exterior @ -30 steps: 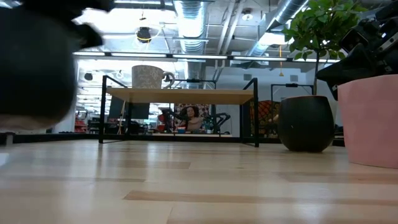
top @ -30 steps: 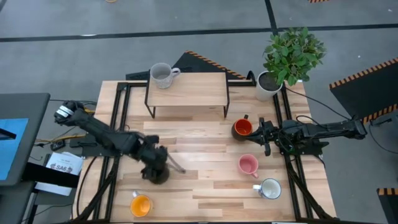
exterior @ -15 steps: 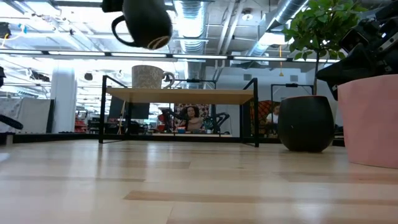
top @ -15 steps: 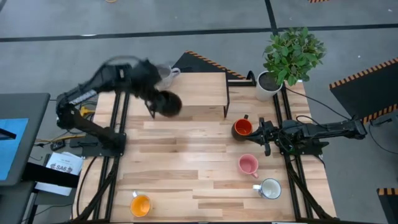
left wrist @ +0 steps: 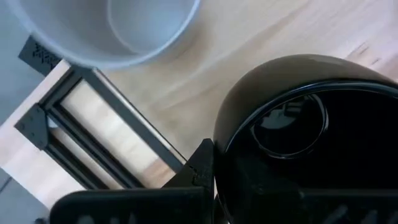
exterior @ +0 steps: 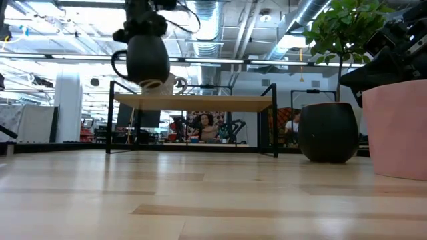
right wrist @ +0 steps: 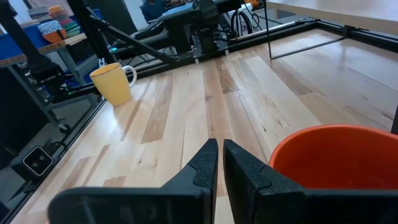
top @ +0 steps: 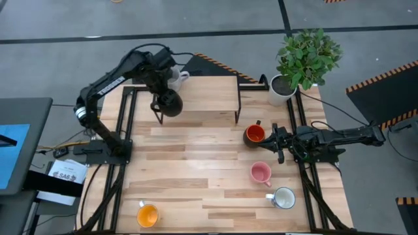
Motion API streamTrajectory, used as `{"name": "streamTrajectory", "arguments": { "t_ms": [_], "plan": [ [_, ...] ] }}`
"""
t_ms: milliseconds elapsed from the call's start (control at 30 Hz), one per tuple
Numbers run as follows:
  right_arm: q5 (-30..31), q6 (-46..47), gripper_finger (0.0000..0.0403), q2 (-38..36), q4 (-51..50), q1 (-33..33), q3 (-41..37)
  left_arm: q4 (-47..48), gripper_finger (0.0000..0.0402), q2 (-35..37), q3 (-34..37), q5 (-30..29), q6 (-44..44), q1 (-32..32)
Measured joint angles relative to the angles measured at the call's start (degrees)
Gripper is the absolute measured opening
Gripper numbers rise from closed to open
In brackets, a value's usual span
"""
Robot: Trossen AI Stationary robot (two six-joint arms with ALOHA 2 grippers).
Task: Place coffee mugs
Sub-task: Put the black cup on the shelf
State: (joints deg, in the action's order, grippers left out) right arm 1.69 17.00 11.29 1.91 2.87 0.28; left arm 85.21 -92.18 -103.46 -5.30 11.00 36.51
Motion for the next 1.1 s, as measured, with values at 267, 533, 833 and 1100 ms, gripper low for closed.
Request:
{"name": "streamTrajectory", "arguments": {
  "t_ms": [267, 533, 833, 1100],
  "plan": [
    [0.0, 0.0, 0.0054, 0.0, 0.0, 0.0, 0.0, -1.9, 0.0000, -1.7, 0.0, -6.1, -1.8, -0.1],
    [0.0, 0.0, 0.0054, 0.0, -0.1, 0.0, 0.0, -2.9, 0.0007, -1.7, 0.9, -7.6, -4.7, -0.1],
    [0.0, 0.0, 0.0054, 0.0, -0.1, 0.0, 0.0, -4.2, 0.0017, -1.7, 1.3, -8.5, -6.0, -0.1],
    [0.0, 0.0, 0.0054, 0.0, -0.1, 0.0, 0.0, -5.5, 0.0038, -1.7, 1.3, -8.8, -6.0, 0.1]
  ]
}}
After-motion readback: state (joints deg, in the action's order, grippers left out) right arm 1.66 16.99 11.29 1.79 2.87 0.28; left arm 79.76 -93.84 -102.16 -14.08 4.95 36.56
